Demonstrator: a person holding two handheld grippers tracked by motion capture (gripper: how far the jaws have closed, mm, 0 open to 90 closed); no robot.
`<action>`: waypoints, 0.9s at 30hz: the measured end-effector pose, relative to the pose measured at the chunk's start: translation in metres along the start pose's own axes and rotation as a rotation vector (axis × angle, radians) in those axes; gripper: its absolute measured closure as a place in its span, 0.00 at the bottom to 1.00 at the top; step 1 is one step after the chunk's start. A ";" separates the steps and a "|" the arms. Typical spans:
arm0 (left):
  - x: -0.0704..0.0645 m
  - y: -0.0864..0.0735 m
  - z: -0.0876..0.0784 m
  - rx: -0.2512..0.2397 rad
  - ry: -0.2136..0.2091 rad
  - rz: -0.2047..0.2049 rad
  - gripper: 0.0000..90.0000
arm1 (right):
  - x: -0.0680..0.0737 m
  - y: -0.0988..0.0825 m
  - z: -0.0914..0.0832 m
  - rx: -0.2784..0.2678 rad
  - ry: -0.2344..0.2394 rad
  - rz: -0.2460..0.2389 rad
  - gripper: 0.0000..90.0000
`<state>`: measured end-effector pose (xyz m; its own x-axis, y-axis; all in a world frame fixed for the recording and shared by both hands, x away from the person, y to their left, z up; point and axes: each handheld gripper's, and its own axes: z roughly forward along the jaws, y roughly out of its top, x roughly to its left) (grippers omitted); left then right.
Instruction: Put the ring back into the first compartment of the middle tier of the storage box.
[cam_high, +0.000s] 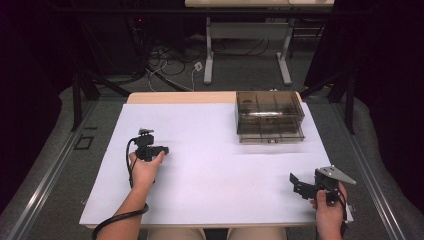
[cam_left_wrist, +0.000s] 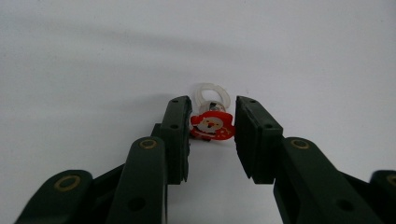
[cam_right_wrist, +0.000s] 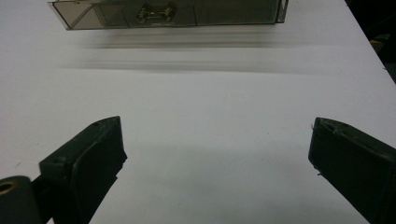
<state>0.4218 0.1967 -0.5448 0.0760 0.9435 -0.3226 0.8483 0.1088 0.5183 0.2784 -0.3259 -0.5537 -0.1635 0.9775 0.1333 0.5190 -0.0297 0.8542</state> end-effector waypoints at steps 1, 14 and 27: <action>0.000 0.000 0.000 -0.001 0.000 0.000 0.73 | 0.000 0.000 0.000 0.000 0.000 -0.001 0.03; -0.001 0.000 0.001 -0.005 0.008 0.003 0.75 | 0.000 0.000 0.000 0.004 0.001 -0.004 0.03; 0.000 0.001 0.001 -0.006 0.007 0.003 0.77 | 0.001 0.000 0.001 0.007 0.006 0.000 0.04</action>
<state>0.4231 0.1966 -0.5451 0.0753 0.9459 -0.3158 0.8451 0.1076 0.5237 0.2794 -0.3250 -0.5546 -0.1689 0.9761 0.1365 0.5245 -0.0282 0.8509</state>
